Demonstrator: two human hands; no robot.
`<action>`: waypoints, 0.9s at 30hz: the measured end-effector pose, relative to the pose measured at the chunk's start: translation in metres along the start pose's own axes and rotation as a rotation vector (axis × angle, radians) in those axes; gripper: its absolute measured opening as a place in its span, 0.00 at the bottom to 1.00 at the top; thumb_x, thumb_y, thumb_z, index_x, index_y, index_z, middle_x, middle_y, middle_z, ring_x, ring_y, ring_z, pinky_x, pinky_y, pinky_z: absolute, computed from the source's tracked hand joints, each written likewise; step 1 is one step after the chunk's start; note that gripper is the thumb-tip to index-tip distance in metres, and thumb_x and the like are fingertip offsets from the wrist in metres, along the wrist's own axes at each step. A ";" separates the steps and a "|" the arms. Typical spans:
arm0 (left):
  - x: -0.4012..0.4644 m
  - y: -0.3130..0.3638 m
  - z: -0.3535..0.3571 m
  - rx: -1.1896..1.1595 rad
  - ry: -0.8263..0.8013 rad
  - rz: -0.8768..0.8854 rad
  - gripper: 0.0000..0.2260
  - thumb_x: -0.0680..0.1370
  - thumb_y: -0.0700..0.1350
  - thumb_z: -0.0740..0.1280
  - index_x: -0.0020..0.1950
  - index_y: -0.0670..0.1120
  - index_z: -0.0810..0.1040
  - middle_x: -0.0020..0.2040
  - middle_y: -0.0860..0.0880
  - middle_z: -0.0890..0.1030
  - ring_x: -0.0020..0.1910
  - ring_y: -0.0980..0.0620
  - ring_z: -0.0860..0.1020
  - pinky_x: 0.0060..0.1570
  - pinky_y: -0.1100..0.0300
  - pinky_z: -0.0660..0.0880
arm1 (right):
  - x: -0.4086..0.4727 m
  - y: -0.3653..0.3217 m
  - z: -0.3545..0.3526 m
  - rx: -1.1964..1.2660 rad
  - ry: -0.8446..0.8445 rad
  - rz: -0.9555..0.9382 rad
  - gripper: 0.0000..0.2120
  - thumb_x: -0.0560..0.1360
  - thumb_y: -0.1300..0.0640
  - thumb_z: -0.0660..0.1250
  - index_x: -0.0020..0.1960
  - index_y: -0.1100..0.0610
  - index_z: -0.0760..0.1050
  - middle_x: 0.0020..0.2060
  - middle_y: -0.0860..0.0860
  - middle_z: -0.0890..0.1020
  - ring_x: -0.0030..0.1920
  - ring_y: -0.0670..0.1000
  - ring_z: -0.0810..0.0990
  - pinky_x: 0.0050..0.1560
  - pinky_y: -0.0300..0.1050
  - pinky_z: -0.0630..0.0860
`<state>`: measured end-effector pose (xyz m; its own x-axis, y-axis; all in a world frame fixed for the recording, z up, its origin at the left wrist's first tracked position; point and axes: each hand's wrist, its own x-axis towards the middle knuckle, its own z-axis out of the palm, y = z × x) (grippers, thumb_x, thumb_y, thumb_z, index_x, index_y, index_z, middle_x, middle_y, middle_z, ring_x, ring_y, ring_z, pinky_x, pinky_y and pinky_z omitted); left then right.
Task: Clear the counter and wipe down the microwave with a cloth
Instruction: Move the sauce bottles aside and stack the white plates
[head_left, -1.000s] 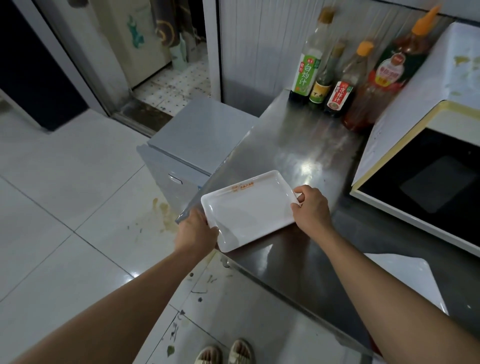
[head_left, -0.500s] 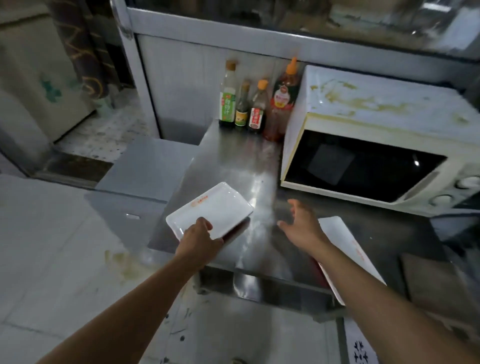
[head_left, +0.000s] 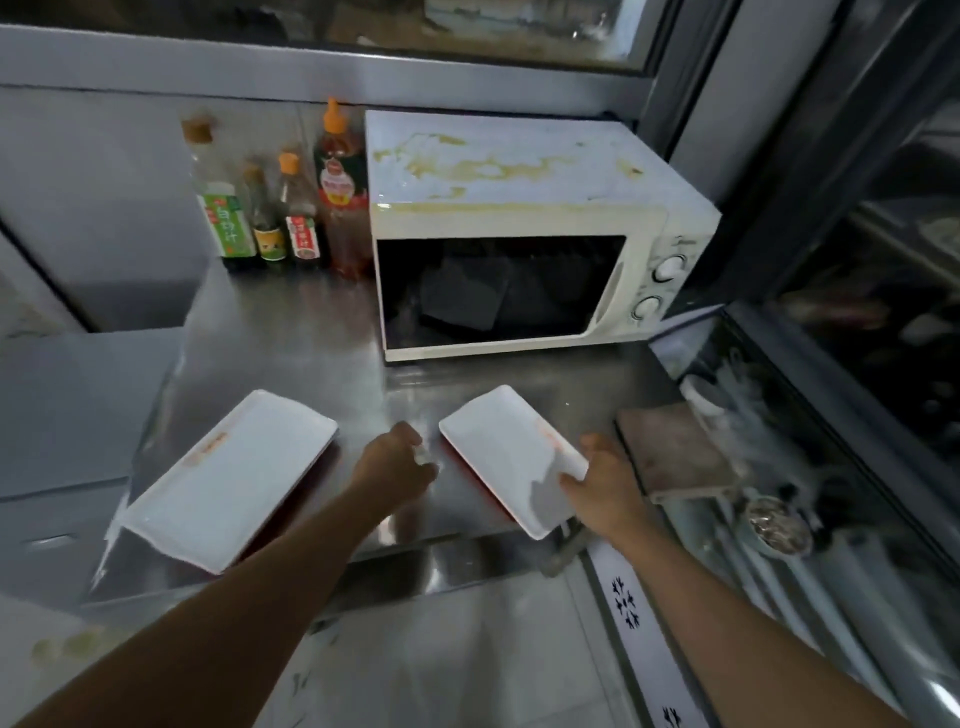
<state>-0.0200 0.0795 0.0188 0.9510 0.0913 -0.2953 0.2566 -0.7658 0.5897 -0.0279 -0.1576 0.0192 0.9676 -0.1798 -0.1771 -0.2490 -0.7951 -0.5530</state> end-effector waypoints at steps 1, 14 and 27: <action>0.007 0.007 0.005 0.026 -0.001 0.015 0.17 0.74 0.45 0.69 0.60 0.43 0.72 0.57 0.42 0.78 0.56 0.43 0.76 0.51 0.57 0.71 | -0.001 0.008 0.000 0.000 0.023 0.021 0.21 0.70 0.62 0.68 0.61 0.65 0.69 0.57 0.62 0.75 0.58 0.59 0.75 0.52 0.44 0.70; 0.091 0.039 0.049 0.196 0.015 0.048 0.22 0.71 0.38 0.66 0.66 0.45 0.73 0.63 0.41 0.74 0.64 0.40 0.72 0.60 0.51 0.72 | 0.016 0.055 0.037 0.170 0.065 0.287 0.21 0.72 0.59 0.69 0.60 0.68 0.68 0.52 0.61 0.81 0.53 0.58 0.80 0.40 0.38 0.65; 0.094 0.022 0.054 0.100 0.117 -0.171 0.15 0.70 0.34 0.63 0.56 0.42 0.78 0.54 0.40 0.79 0.53 0.40 0.77 0.44 0.55 0.73 | 0.031 0.043 0.037 0.191 0.174 0.210 0.15 0.71 0.68 0.63 0.57 0.67 0.71 0.50 0.62 0.81 0.51 0.60 0.80 0.41 0.38 0.69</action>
<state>0.0659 0.0367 -0.0362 0.9102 0.2941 -0.2917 0.4030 -0.7916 0.4594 -0.0105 -0.1761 -0.0405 0.8829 -0.4373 -0.1711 -0.4309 -0.6099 -0.6651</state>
